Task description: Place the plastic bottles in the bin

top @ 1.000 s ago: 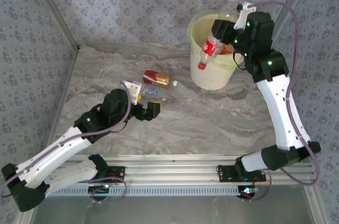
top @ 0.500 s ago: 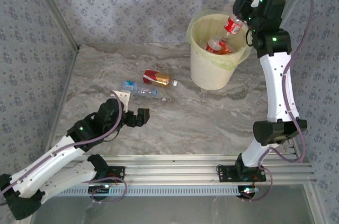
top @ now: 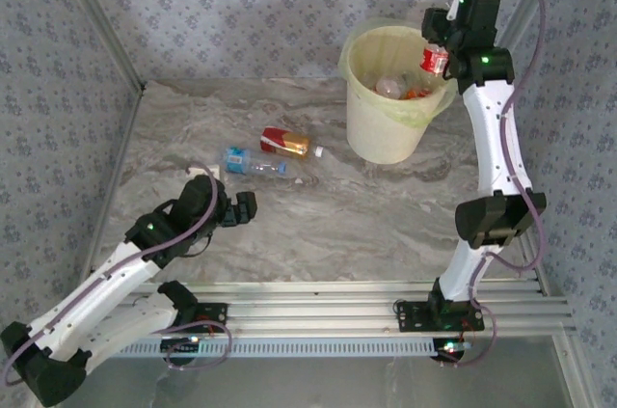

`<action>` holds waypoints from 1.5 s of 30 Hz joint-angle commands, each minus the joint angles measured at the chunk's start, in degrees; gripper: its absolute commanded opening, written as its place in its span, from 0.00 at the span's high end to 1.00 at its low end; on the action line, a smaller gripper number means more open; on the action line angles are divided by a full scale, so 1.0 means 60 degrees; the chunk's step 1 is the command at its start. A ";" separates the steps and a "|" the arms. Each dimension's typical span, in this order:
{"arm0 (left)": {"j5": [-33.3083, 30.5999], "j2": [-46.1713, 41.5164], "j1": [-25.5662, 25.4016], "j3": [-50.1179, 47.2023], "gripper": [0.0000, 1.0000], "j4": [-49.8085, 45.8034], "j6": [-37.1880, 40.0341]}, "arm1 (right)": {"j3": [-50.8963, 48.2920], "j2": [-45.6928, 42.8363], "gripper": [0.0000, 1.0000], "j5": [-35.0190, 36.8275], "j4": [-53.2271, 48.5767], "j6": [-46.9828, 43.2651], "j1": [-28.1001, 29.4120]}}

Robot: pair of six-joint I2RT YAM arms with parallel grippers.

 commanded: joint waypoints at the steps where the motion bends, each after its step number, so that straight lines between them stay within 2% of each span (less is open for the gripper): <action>1: 0.0496 0.0271 0.0388 0.0327 0.00 -0.0538 -0.0504 | -0.0176 0.0190 0.38 -0.0626 -0.0206 -0.0188 0.0041; 4: 0.0842 0.0610 0.0783 0.0356 0.00 -0.0524 -0.0632 | -0.0217 0.0164 0.28 -0.0769 -0.0473 -0.0188 0.0039; 11: 0.2068 0.1267 0.1938 0.0281 0.00 0.0118 -0.0543 | -0.0220 -0.0262 0.12 -0.1144 -0.0683 -0.0303 0.0071; 19: 0.2461 0.1758 0.2388 0.0339 0.01 0.0117 -0.0354 | -0.1078 -0.1055 0.12 -0.1757 -0.0686 -0.0075 0.0086; 23: 0.2524 0.1827 0.2545 0.0198 0.01 0.0117 -0.0332 | -0.1335 -0.1307 0.12 -0.1702 -0.0663 -0.0051 0.0091; 27: 0.2703 0.2098 0.2690 0.0041 0.00 0.0512 -0.0461 | -0.2313 -0.2146 0.12 -0.1936 -0.0406 0.0031 0.0416; 35: 0.2948 0.3572 0.3153 0.0278 0.00 0.1143 -0.0620 | -0.4795 -0.4277 0.11 -0.1644 -0.0500 0.0032 0.2065; 38: 0.3369 0.4200 0.3508 0.0358 0.00 0.1677 -0.0651 | -0.5782 -0.5044 0.10 -0.1598 -0.0514 0.0164 0.2805; 45: 0.4299 0.5374 0.3725 0.0427 0.05 0.2372 -0.0821 | -0.7687 -0.6251 0.10 -0.1812 -0.0371 0.0849 0.3526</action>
